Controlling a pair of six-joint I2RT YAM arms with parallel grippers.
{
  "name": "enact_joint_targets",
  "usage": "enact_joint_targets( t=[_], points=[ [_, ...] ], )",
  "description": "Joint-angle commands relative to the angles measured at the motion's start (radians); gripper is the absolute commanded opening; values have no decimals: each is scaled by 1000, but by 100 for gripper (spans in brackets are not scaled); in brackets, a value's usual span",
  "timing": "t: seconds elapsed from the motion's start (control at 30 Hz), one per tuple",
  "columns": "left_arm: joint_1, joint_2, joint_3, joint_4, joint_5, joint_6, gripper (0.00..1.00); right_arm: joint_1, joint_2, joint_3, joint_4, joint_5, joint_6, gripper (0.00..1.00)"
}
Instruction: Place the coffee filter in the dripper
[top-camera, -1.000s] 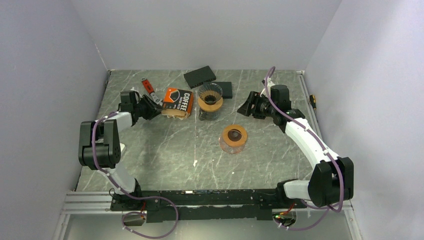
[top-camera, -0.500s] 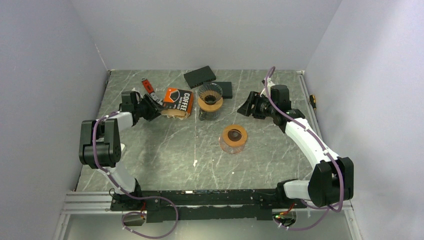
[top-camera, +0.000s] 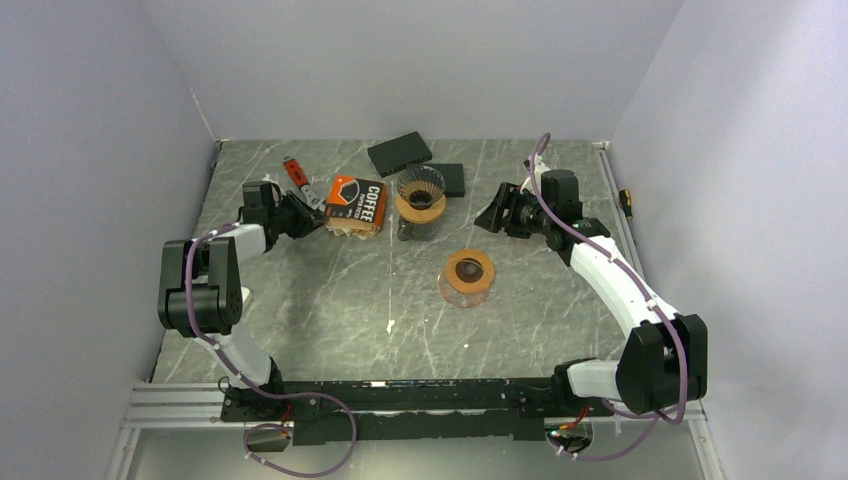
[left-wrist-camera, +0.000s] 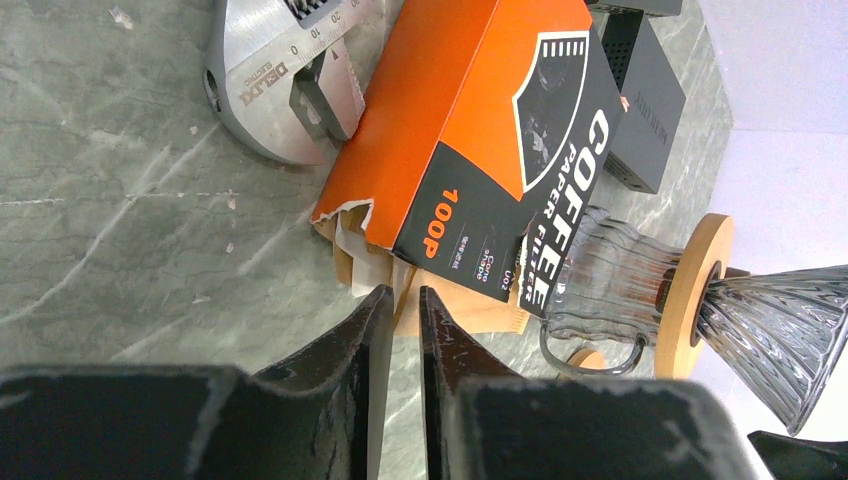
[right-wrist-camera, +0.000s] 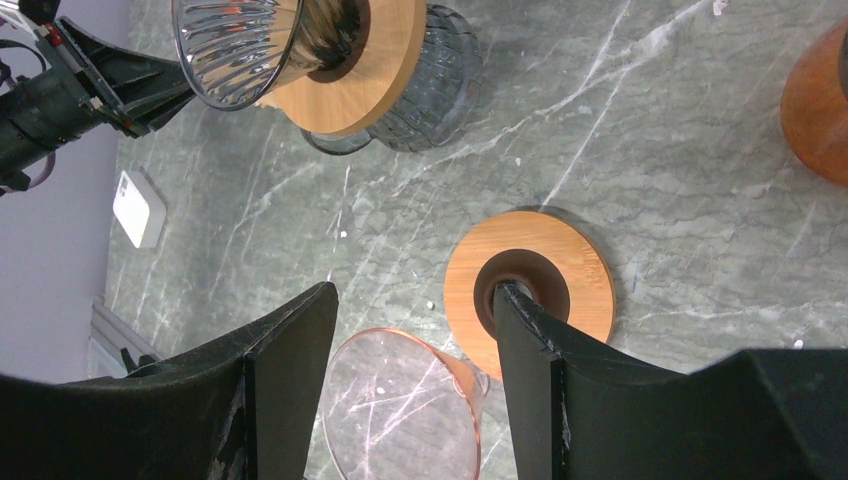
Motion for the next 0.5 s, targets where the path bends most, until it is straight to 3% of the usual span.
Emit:
enact_joint_targets(
  t=[0.0, 0.3, 0.47],
  points=[
    [-4, -61, 0, -19, -24, 29, 19, -4, -19, 0, 43, -9, 0, 63],
    [-11, -86, -2, -26, -10, 24, 0, -4, -19, -3, 45, -12, 2, 63],
    [-19, -109, -5, -58, -20, 43, 0, -4, -18, -3, 46, -13, 4, 63]
  ],
)
